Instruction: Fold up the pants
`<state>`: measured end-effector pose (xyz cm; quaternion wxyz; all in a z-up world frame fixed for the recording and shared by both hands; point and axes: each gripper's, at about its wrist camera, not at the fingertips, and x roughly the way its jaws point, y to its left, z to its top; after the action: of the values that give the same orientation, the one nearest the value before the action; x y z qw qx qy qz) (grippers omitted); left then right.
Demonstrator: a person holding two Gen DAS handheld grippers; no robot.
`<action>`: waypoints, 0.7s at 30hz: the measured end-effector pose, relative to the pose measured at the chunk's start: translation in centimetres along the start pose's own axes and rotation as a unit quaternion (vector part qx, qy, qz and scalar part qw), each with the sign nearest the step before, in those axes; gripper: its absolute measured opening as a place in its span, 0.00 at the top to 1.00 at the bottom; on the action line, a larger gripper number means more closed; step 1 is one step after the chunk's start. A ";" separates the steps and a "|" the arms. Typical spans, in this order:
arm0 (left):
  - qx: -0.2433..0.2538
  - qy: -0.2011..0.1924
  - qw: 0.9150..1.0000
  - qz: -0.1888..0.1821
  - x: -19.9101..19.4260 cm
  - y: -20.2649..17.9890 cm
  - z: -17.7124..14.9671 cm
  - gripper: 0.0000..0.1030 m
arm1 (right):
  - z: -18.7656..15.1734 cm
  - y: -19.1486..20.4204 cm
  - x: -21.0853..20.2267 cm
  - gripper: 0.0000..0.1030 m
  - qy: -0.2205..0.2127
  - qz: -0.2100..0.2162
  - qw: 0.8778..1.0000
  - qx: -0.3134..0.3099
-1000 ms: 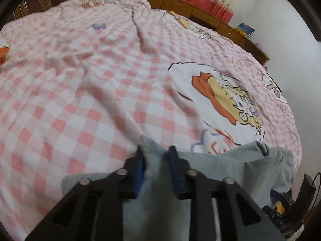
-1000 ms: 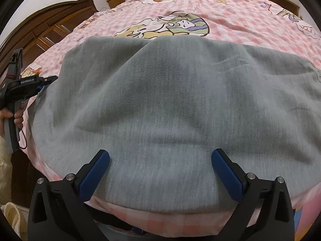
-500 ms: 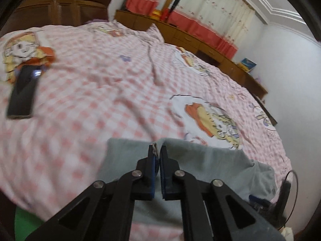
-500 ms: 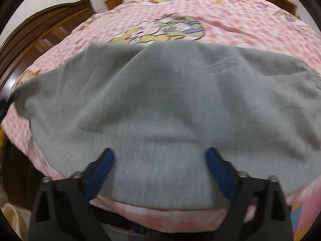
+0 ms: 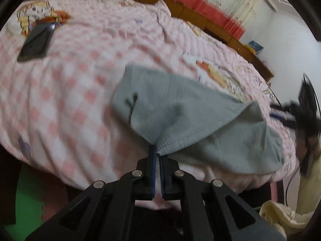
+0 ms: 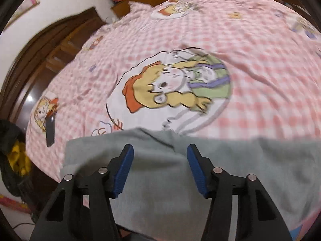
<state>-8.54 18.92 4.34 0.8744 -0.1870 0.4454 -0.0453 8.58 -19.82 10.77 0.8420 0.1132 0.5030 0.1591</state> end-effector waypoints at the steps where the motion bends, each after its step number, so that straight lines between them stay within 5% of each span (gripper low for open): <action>1: -0.007 0.003 1.000 -0.004 0.2 0.2 -0.3 0.97 | 0.4 0.4 0.8 0.49 0.008 -0.008 1.000 -0.008; 9: -0.023 -0.017 1.000 0.007 -0.4 1.8 0.2 0.97 | -3.8 2.6 4.8 0.56 0.090 -0.008 0.992 -0.085; 16: -0.004 -0.035 0.999 -0.016 -0.5 0.8 2.4 0.96 | -6.9 -0.1 5.3 0.57 0.116 0.008 0.992 -0.054; 21: 0.044 -0.055 0.997 0.009 -0.4 -1.2 2.8 0.70 | -7.1 -0.4 5.2 0.57 0.105 0.016 0.994 -0.040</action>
<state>-6.47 18.66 6.57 0.9052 -0.1464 0.3963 -0.0462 4.65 -17.95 3.11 0.7860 0.0703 0.5796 0.2035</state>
